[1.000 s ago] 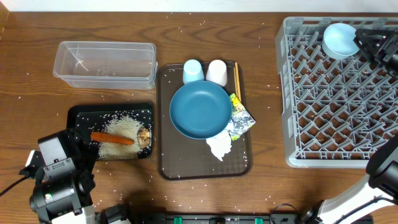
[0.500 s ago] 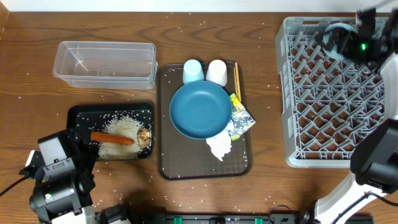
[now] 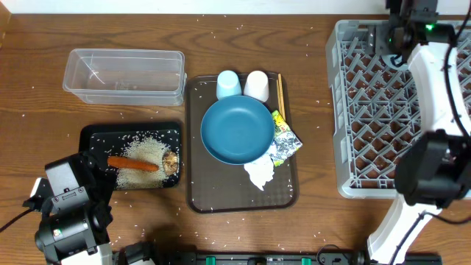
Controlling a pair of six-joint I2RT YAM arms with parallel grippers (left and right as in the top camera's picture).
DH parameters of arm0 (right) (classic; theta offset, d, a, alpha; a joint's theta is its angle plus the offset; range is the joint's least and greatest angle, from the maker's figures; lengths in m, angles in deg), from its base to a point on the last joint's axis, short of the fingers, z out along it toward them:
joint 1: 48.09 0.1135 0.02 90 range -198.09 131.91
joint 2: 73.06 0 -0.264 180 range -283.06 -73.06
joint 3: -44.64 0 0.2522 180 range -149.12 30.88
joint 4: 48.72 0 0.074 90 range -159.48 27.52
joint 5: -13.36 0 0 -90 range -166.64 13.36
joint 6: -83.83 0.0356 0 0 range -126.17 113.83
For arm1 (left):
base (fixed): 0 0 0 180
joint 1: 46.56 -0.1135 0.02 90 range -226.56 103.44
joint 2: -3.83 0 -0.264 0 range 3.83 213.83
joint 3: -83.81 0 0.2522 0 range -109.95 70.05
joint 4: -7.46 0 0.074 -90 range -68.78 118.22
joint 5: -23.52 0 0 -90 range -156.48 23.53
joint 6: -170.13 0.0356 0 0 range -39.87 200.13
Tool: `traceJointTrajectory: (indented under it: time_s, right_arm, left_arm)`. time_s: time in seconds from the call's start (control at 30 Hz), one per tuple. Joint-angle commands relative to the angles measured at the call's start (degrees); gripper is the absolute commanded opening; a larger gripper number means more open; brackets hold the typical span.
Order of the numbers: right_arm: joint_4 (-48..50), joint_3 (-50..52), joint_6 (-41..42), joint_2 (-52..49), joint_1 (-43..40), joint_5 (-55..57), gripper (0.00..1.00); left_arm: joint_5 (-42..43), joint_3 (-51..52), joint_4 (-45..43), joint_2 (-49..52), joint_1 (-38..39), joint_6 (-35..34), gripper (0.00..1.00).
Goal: Sort waste into correct bins and load items into the dishwasher rack
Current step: 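Lower the light-blue bowl into the rack's upper left area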
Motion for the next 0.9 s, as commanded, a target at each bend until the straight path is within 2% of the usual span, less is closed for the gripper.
traceJointTrajectory:
  time_s: [0.0, 0.3, 0.53, 0.87]
  right_arm:
    - [-0.1, -0.4, -0.5, -2.5, -0.8, 6.7, 0.74]
    - [-0.7, -0.3, -0.5, -5.1, -1.8, 4.7, 0.69]
    - [-0.7, -0.3, -0.5, -6.4, -2.1, 4.6, 0.44]
    - [-1.0, -0.3, -0.5, -7.1, -3.0, -0.9, 0.48]
  left_arm:
    - [-0.5, -0.9, 0.2, 0.1, -0.3, 0.7, 0.98]
    - [-0.5, -0.9, 0.2, 0.1, -0.3, 0.7, 0.98]
    - [-0.5, -0.9, 0.2, 0.1, -0.3, 0.7, 0.98]
    - [-0.5, -0.9, 0.2, 0.1, -0.3, 0.7, 0.98]
